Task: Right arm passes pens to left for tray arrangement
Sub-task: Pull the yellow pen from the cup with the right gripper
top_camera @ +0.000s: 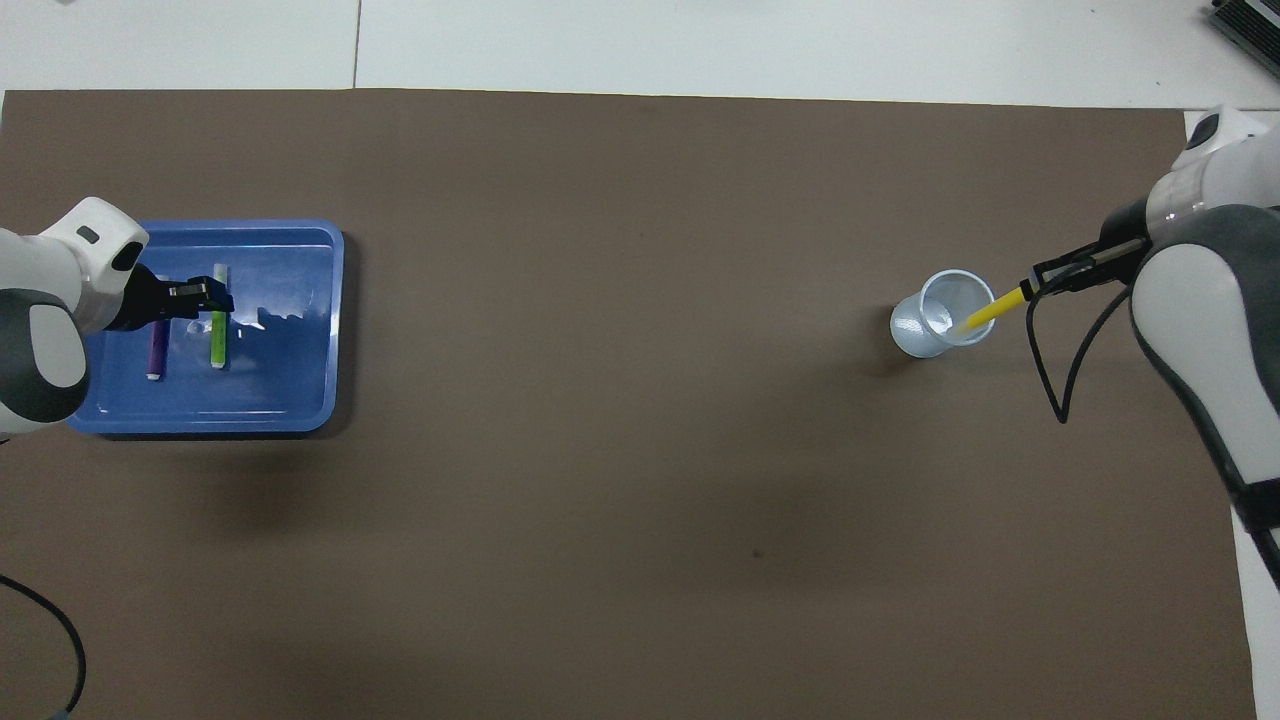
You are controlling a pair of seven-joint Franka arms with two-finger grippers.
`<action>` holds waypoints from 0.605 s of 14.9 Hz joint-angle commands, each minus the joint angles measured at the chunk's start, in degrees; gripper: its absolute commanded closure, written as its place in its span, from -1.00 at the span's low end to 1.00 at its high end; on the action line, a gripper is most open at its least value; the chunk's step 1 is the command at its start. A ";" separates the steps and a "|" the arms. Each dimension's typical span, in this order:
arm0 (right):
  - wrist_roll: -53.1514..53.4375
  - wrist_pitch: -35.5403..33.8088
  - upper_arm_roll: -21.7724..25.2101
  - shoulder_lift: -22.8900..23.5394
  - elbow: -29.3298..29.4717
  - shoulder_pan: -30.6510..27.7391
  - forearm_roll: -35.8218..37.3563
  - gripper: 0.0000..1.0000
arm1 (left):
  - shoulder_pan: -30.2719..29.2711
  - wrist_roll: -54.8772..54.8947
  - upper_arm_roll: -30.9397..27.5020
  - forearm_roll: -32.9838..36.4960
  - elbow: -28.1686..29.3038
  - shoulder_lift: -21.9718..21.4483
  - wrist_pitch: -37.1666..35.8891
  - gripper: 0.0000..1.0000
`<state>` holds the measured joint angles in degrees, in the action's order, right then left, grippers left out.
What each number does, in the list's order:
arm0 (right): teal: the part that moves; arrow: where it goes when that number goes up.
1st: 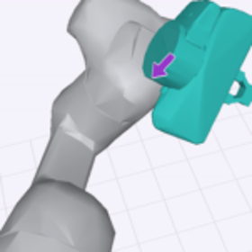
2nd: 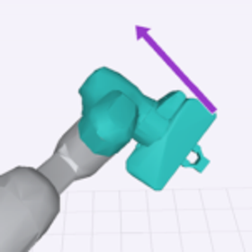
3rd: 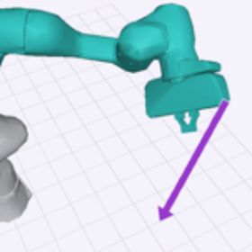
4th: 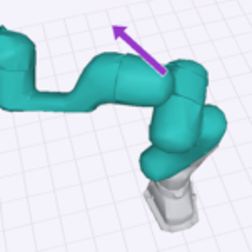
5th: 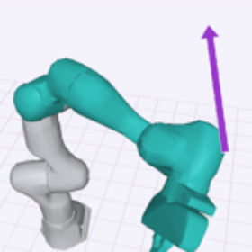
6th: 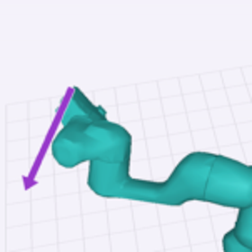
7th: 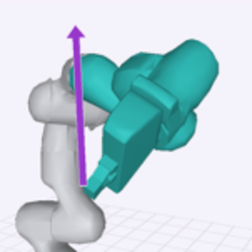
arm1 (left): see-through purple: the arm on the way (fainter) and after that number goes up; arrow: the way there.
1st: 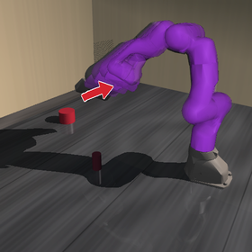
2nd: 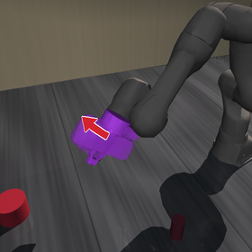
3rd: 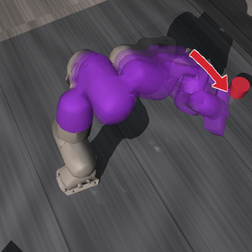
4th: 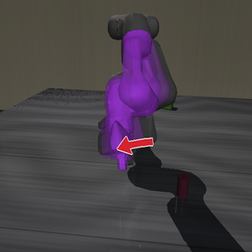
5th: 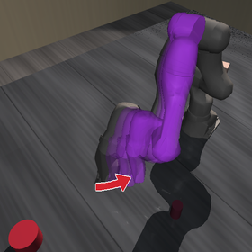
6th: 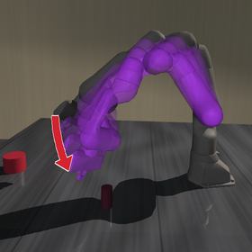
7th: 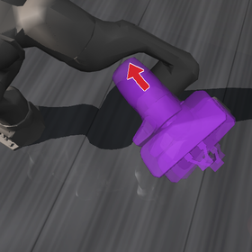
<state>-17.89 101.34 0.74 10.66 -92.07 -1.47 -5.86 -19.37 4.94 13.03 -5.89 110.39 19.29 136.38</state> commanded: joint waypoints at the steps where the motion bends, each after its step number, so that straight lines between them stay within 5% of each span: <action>1: 3.46 -8.40 -0.65 -0.29 6.97 -0.56 -0.29 0.87 | 1.79 -5.09 -0.55 0.79 -2.02 -1.62 -4.35 -0.08; 2: 4.60 -10.52 -0.91 -0.38 8.91 -0.56 -0.29 0.87 | 1.96 -8.68 -0.46 0.79 -2.72 -1.97 -5.67 -0.23; 4: 7.33 -13.43 -1.09 -1.25 10.24 -0.12 -0.90 0.87 | 2.23 -13.97 -0.03 0.79 -2.90 -3.19 -7.09 -0.89; 9: 21.82 -13.80 -1.88 -2.23 9.55 1.28 -10.39 0.87 | 7.31 -29.96 0.06 0.44 -2.99 -8.03 -13.42 -1.00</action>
<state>-1.34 87.67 -0.35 8.41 -82.44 -0.96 -13.88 -15.05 -18.69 13.63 -5.91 106.79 13.93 125.23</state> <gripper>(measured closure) 0.811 0.000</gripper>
